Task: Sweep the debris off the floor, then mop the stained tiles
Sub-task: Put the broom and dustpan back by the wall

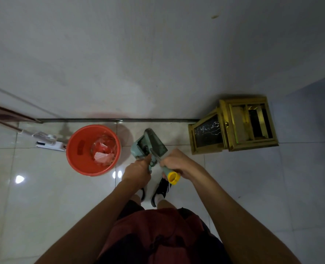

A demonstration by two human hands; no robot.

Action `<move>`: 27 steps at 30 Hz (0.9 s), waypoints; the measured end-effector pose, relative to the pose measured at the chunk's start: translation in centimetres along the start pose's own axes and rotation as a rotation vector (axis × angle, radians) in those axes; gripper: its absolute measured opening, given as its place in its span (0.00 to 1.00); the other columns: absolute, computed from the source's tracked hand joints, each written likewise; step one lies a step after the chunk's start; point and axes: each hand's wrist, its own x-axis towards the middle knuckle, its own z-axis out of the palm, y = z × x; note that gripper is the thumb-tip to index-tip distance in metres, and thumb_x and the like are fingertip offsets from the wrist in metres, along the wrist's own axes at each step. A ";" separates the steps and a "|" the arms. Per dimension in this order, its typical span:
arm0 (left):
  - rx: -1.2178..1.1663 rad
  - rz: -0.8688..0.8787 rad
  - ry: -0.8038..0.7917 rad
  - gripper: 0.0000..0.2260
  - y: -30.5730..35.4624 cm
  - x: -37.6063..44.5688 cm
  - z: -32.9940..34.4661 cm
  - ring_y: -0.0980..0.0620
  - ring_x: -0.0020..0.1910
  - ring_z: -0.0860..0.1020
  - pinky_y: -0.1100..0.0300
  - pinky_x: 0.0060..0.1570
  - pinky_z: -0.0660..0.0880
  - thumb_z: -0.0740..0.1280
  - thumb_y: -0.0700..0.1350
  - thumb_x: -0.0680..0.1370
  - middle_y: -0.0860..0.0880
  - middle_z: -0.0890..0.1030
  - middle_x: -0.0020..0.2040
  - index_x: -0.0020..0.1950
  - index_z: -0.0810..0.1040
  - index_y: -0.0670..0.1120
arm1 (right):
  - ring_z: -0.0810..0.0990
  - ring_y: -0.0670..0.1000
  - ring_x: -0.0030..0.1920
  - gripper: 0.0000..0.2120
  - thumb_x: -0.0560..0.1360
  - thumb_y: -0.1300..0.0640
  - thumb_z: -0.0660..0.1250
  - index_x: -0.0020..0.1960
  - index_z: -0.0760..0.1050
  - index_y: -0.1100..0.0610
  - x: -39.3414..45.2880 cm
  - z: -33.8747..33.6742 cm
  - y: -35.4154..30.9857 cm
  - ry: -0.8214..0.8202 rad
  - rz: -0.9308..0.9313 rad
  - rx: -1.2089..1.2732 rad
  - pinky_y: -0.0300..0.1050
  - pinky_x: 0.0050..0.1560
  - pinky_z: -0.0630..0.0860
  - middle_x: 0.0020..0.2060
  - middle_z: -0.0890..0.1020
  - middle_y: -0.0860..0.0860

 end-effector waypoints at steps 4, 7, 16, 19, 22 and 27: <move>-0.144 0.015 -0.121 0.33 -0.2 0.0 -0.1 0.41 0.58 0.79 0.49 0.54 0.77 0.66 0.48 0.78 0.41 0.77 0.65 0.81 0.55 0.55 | 0.81 0.55 0.31 0.10 0.74 0.63 0.69 0.53 0.81 0.67 -0.6 1.2 -1.0 -0.010 0.023 0.004 0.37 0.24 0.75 0.38 0.82 0.61; -0.262 0.052 -0.195 0.35 -0.5 0.2 -0.6 0.42 0.63 0.76 0.48 0.60 0.75 0.68 0.46 0.78 0.42 0.76 0.68 0.81 0.56 0.53 | 0.77 0.52 0.29 0.11 0.75 0.64 0.68 0.54 0.80 0.68 -0.9 1.6 -1.1 -0.015 0.000 0.000 0.31 0.18 0.67 0.38 0.80 0.60; -0.544 0.151 -0.257 0.24 -1.5 -0.1 -3.6 0.65 0.40 0.79 0.75 0.33 0.72 0.70 0.33 0.76 0.52 0.78 0.50 0.71 0.71 0.44 | 0.87 0.54 0.37 0.11 0.79 0.47 0.65 0.52 0.81 0.53 -1.0 0.1 0.7 -0.278 -0.076 0.218 0.42 0.32 0.80 0.41 0.88 0.53; -0.484 0.199 -0.183 0.22 -0.9 0.1 -4.2 0.49 0.51 0.79 0.65 0.48 0.74 0.70 0.35 0.77 0.41 0.80 0.58 0.70 0.72 0.41 | 0.88 0.56 0.37 0.12 0.81 0.50 0.61 0.58 0.78 0.56 0.3 -0.4 2.0 -0.129 -0.004 0.211 0.40 0.29 0.79 0.45 0.87 0.55; -0.410 0.178 -0.144 0.22 -0.5 0.0 -4.0 0.42 0.56 0.78 0.55 0.53 0.74 0.70 0.36 0.76 0.40 0.79 0.61 0.70 0.72 0.43 | 0.87 0.54 0.36 0.14 0.84 0.53 0.58 0.63 0.75 0.59 1.3 -0.9 4.3 0.006 0.033 0.077 0.42 0.30 0.80 0.48 0.85 0.55; -0.377 0.168 -0.082 0.19 -0.7 0.1 -3.8 0.38 0.54 0.79 0.47 0.53 0.77 0.71 0.38 0.76 0.39 0.80 0.59 0.67 0.75 0.43 | 0.87 0.57 0.41 0.12 0.83 0.56 0.60 0.60 0.77 0.61 3.0 -1.5 8.1 0.097 0.135 0.072 0.49 0.42 0.84 0.47 0.84 0.57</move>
